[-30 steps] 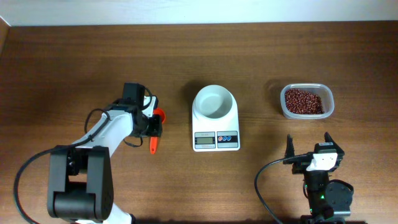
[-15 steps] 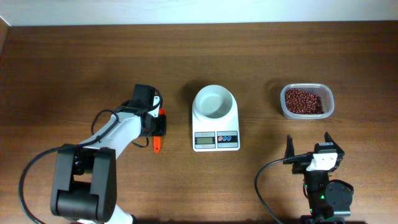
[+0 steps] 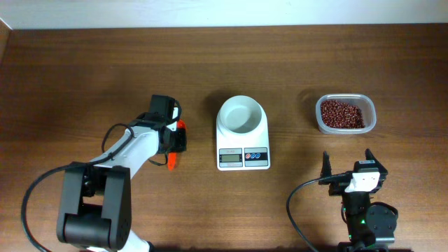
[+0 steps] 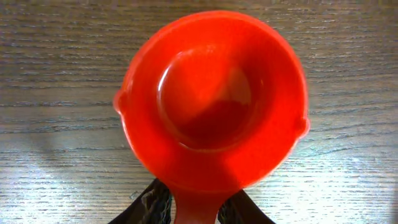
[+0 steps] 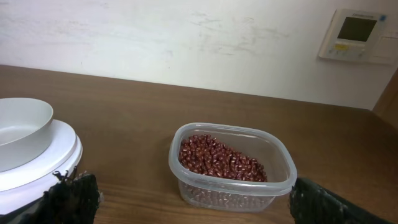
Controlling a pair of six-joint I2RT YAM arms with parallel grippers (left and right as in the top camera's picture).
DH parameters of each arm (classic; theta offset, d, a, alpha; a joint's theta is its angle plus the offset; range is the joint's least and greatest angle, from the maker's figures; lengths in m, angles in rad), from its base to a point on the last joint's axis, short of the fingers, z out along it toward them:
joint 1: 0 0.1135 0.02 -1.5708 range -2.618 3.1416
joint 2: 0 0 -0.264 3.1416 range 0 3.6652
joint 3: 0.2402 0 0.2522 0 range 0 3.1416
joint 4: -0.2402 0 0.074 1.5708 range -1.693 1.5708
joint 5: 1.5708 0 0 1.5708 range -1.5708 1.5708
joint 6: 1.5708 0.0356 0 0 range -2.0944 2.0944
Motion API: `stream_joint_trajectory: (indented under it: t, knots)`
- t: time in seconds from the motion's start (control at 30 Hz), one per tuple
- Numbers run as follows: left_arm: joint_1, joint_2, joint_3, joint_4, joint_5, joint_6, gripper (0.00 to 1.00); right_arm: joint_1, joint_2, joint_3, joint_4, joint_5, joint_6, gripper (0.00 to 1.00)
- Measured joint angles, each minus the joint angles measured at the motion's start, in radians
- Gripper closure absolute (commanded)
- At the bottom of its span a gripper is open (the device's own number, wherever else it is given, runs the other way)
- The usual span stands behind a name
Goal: Scoop item into bowl and weigh 50g on scale
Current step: 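Close the left gripper on the red scoop handle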
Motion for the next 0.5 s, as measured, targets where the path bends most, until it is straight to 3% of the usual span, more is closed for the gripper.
stream_joint_trajectory:
  t: [0.33, 0.5]
  knots:
    - [0.0, 0.0, -0.001, 0.006, 0.0, 0.0, 0.78, 0.0, 0.0, 0.0, 0.0, 0.0, 0.0, 0.01]
    - [0.0, -0.005, 0.015, -0.026, 0.0, -0.042, 0.86, 0.0, 0.0, 0.0, 0.0, 0.0, 0.0, 0.01]
